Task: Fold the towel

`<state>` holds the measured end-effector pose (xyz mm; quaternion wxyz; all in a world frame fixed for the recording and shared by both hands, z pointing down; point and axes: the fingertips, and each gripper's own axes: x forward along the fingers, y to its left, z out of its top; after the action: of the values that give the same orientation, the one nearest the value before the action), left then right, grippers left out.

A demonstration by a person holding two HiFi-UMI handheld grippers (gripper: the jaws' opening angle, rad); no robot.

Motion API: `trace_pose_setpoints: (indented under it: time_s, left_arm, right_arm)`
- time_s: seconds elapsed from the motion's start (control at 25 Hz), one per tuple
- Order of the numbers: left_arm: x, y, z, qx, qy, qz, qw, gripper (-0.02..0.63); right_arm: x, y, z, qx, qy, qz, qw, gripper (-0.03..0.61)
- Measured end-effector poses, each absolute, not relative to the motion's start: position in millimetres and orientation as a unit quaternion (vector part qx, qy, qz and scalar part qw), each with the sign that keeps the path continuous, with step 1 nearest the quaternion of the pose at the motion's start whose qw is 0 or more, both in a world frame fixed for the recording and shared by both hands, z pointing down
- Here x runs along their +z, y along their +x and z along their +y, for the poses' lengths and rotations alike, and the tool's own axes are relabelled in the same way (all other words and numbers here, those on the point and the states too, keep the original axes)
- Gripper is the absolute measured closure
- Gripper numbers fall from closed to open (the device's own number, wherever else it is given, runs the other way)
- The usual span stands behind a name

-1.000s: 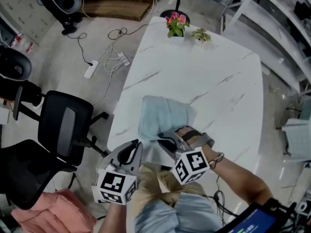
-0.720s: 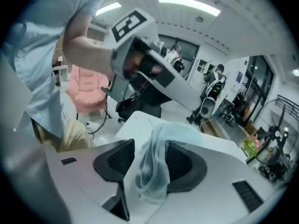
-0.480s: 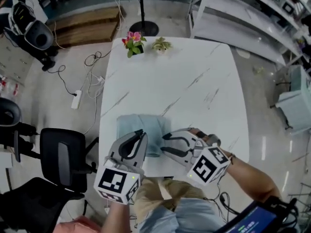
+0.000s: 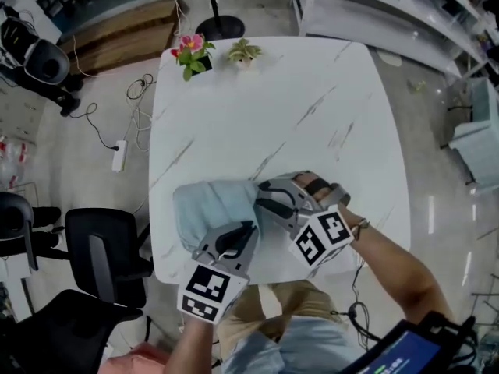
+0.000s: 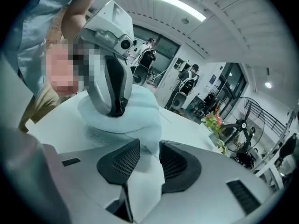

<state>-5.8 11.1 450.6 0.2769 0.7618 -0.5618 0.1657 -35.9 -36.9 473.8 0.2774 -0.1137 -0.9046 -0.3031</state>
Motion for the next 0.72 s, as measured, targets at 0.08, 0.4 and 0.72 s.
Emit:
trace_pose_setpoints:
  time_s: [0.08, 0.4, 0.72]
  left_arm:
    - [456, -7, 10, 0.164, 0.762, -0.559, 0.283, 0.584]
    - [460, -8, 7, 0.155, 0.771, -0.538, 0.304, 0.584]
    - [471, 1, 5, 0.146, 0.779, -0.520, 0.319, 0.584]
  right_arm:
    - [477, -42, -35, -0.320, -0.115, -0.902, 0.266, 0.430]
    - [463, -48, -44, -0.285, -0.090, -0.922, 0.245, 0.558]
    - [483, -51, -78, -0.298, -0.047, -0.904, 0.304, 0.560]
